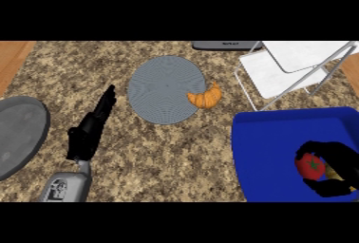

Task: Pick the tomato from the tray and place it in the tiered shelf

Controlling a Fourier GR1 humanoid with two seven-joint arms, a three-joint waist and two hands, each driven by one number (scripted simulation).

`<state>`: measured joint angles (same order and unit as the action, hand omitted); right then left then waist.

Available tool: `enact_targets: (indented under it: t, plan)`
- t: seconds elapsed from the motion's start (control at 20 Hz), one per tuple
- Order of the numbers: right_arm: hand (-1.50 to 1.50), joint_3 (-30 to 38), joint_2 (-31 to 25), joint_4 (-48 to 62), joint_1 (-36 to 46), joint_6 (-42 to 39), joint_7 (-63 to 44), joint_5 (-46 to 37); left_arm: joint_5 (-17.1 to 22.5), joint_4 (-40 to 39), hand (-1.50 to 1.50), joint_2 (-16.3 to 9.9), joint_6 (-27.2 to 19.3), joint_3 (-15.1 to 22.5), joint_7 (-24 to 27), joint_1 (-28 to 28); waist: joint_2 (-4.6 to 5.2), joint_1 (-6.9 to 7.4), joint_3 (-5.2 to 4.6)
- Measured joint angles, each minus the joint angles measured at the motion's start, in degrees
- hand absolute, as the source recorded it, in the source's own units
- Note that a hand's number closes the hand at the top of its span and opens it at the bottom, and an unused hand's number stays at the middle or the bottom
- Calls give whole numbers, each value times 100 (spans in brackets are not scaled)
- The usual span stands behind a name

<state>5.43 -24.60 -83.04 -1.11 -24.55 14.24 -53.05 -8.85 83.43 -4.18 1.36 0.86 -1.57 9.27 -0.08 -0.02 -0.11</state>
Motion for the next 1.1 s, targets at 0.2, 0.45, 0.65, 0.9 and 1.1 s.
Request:
enact_targets:
  t: [0.2, 0.45, 0.65, 0.9, 1.1]
  plan:
    - [150, -30, 51, -184, -150, 195, 177, -117, -27, 52, 0, 19, -7, 2, -51, 13, 1, -7, 4]
    - [150, -985, 1042, -1388, -436, 57, -968, -604, 18, -57, 0, -16, 43, -59, 21, 40, -7, -25, 1]
    - [150, -1951, 1865, -2021, -773, 95, -1855, -1109, -35, -14, 0, 34, 11, 7, -16, 17, -9, -25, 4]
    - [150, -2413, 2265, -2622, -936, 199, -2314, -866, 34, 0, 0, -22, 75, -71, -15, 41, -4, -21, 9]
    - [150, -2630, 2385, -3280, -1141, 582, -2585, 26, 20, 44, 0, -22, 46, -84, -129, 102, -8, -48, 13]
